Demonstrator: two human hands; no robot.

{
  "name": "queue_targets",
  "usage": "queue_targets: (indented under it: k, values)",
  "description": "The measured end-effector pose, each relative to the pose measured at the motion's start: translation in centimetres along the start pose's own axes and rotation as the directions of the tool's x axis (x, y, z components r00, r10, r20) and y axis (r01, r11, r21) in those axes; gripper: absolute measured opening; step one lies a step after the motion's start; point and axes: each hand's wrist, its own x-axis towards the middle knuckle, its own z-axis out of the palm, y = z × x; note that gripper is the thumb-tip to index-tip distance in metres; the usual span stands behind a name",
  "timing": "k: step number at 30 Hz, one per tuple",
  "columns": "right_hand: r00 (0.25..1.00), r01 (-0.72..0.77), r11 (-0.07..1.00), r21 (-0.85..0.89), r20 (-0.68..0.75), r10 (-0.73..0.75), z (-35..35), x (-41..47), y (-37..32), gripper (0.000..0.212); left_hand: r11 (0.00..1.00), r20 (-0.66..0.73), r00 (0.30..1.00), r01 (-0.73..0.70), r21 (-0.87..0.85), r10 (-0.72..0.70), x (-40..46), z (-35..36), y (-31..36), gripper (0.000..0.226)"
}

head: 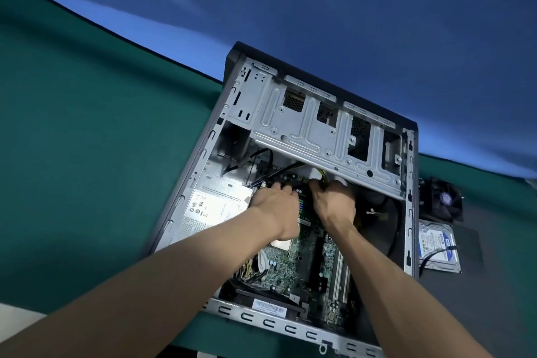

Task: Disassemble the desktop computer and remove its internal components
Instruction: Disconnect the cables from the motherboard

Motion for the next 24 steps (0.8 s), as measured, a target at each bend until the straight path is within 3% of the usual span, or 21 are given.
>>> queue_targets:
  k: [8, 12, 17, 21, 24]
  values:
    - [0.997, 0.014, 0.995, 0.1, -0.071, -0.007, 0.5, 0.4, 0.8, 0.044, 1.0, -0.012, 1.0, -0.007, 0.003, 0.007, 0.5, 0.4, -0.1, 0.068]
    - [0.999, 0.034, 0.992, 0.119, -0.041, -0.03, 0.7, -0.9, 1.0, 0.054, 1.0, -0.049, 0.999, -0.009, 0.0, 0.009, 0.7, 0.5, -0.1, 0.064]
    - [0.993, -0.1, 0.98, 0.171, -0.05, 0.11, 0.7, -2.6, 1.6, 0.045, 1.0, -0.084, 0.996, 0.008, -0.017, -0.01, 0.4, 0.4, 0.2, 0.054]
    - [0.994, -0.036, 0.992, 0.119, -0.093, 0.048, -0.5, -4.3, 2.2, 0.044, 0.999, -0.295, 0.955, -0.044, -0.031, 0.033, -0.5, -0.6, 0.5, 0.021]
    - [0.993, 0.036, 0.996, 0.078, -0.117, -0.026, -1.3, -6.0, 2.3, 0.049, 0.994, -0.407, 0.909, -0.112, -0.017, 0.095, -1.8, -1.6, 0.6, 0.021]
